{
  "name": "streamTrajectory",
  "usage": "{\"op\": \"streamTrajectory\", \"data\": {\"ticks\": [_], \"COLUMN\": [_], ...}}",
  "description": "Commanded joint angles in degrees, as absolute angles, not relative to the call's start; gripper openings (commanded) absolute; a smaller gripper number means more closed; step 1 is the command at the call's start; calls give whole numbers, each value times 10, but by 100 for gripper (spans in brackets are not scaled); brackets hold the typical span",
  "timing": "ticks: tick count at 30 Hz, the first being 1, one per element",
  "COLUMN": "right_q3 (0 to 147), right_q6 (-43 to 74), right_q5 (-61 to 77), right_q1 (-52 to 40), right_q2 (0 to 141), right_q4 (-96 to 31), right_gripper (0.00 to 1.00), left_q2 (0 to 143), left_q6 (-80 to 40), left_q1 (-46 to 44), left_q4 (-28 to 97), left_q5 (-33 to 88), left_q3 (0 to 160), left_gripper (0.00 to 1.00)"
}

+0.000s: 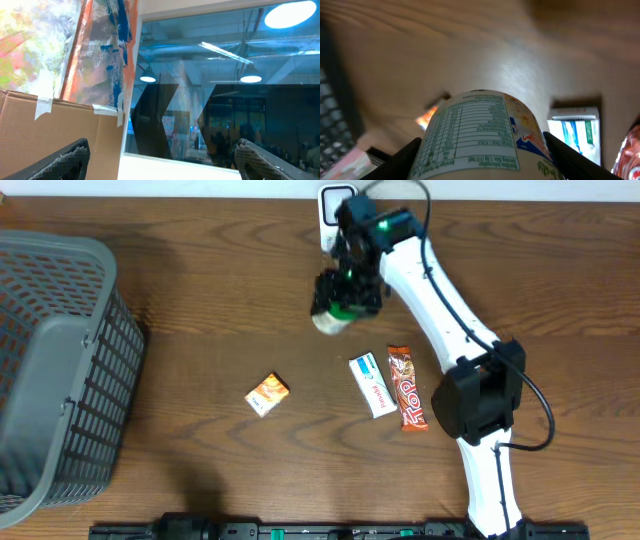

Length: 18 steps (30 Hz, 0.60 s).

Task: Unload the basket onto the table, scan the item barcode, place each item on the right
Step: 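Lift the container with the right gripper and hold it to the white scanner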

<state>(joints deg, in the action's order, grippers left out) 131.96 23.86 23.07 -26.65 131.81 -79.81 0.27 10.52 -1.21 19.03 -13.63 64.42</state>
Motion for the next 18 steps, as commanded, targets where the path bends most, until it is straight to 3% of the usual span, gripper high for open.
{"op": "streamTrajectory", "data": {"ticks": [1, 6, 12, 18], "right_q3": [1427, 1511, 1499, 1482], "right_q6": [178, 118, 104, 104], "right_q5": [214, 75, -36, -84], "right_q1": [-285, -318, -338, -336], "right_q2": [1316, 1315, 1315, 1316], "right_q4": [-810, -779, -703, -603], "right_gripper": [47, 48, 36, 41], "left_q2": [2, 2, 2, 2], "left_q6": [105, 105, 104, 104], "left_q1": [-9, -9, -9, -9], "left_q4": [186, 186, 186, 186], "left_q5": [-131, -131, -131, -131], "left_q3": [642, 642, 642, 641], "left_gripper": [93, 93, 93, 93]}}
